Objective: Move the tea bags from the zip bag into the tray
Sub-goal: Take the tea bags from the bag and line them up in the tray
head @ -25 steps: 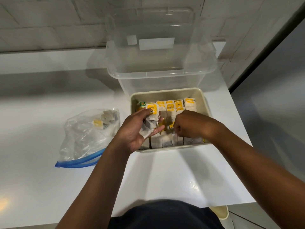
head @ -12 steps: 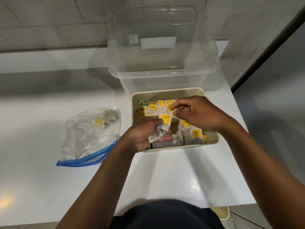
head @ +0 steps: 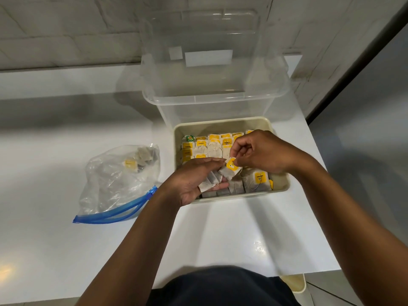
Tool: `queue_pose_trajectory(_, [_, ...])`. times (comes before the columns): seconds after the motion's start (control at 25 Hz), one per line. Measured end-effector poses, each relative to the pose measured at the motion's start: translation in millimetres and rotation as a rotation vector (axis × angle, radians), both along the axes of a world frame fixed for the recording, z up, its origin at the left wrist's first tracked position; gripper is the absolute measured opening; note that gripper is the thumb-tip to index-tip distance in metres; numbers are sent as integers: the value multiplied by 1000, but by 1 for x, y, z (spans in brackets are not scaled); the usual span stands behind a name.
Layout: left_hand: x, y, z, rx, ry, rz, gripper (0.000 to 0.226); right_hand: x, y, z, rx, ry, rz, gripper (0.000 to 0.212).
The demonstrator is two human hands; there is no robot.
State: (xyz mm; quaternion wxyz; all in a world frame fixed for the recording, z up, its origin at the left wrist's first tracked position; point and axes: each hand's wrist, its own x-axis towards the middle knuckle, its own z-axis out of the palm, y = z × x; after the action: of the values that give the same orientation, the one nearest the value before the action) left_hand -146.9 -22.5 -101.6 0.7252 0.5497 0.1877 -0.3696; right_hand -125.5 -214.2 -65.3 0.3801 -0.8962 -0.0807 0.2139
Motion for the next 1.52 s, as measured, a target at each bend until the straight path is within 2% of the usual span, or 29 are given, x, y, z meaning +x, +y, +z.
queue_pose_trajectory(0.08, [4, 7, 7, 14, -75, 30, 17, 2, -8, 9, -99, -5, 42, 12])
queue_pose_trajectory(0.16, [9, 14, 12, -14, -112, 107, 24, 1, -11, 14, -229, 56, 147, 12])
queue_pose_trajectory(0.32, [12, 19, 16, -99, -80, 195, 45, 0, 0, 3, -352, 210, 298, 10])
queue_pose_trajectory(0.44, [11, 19, 13, -114, -49, 218, 42, 7, 4, -17, -412, 230, 298, 12])
queue_pose_trajectory(0.6, [8, 20, 9, -160, -34, 216, 41, 12, 7, -36, -396, 110, 228, 13])
queue_pose_trajectory(0.76, [6, 20, 8, -174, -46, 210, 36, 13, 10, -42, -358, 2, 228, 22])
queue_pose_trajectory(0.92, [4, 19, 6, -167, -40, 221, 32, 10, 8, -38, -315, -31, 218, 13])
queue_pose_trajectory(1.04, [3, 19, 4, -152, -43, 192, 33, 9, 5, -32, -251, -114, 162, 17])
queue_pose_trajectory(1.28, [2, 18, 7, -160, -62, 175, 33, 6, 4, -43, -458, -72, 274, 13])
queue_pose_trajectory(1.32, [2, 18, 8, -159, -70, 169, 34, 5, 4, -45, -461, -83, 278, 8])
queue_pose_trajectory(1.52, [1, 26, 9, -148, -113, 150, 36, 0, -3, -30, -436, -53, 295, 16])
